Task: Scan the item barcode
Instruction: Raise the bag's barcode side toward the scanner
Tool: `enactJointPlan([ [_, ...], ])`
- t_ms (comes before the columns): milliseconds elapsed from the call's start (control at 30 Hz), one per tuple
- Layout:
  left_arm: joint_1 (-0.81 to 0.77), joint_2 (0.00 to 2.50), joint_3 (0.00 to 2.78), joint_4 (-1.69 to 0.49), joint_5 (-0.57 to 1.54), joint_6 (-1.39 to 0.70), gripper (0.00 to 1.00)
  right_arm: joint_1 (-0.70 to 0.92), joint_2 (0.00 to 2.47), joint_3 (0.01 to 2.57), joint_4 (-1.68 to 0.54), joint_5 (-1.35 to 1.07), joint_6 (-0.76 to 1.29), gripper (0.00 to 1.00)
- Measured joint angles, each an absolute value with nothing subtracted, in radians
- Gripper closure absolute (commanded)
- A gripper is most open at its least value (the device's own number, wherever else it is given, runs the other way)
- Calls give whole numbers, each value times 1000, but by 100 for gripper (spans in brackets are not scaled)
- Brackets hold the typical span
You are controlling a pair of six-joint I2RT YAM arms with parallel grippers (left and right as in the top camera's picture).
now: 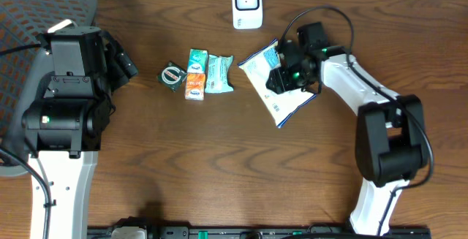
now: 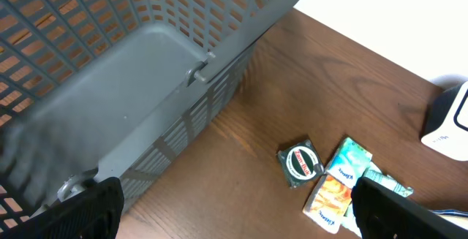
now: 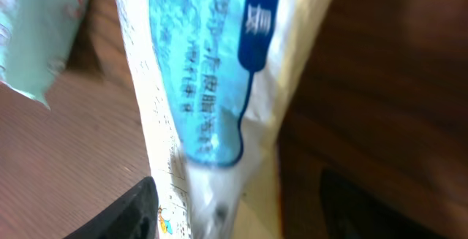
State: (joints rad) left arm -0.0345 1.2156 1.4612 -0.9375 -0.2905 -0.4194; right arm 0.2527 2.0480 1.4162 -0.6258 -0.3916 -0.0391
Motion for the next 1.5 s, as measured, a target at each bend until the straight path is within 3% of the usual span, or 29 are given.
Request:
enactJointPlan([
  [67, -35, 1215, 1461, -937, -291, -419, 2, 253, 2079, 1416, -627, -448, -39, 99],
  [367, -35, 1215, 1461, -937, -291, -419, 3, 224, 2086, 1398, -547, -821, 2, 99],
  [600, -35, 1216, 1461, -937, -291, -419, 2, 71, 2065, 1395, -263, -1159, 181, 99],
  [800, -35, 1216, 1461, -937, -290, -419, 2, 9, 2021, 1394, -118, -1194, 340, 99],
  [1333, -35, 1216, 1461, -937, -291, -419, 2, 140, 2014, 1390, 383, -1223, 509, 99],
  [1500, -35, 1216, 1461, -937, -290, -419, 2, 164, 2009, 1390, 395, -1193, 520, 99],
])
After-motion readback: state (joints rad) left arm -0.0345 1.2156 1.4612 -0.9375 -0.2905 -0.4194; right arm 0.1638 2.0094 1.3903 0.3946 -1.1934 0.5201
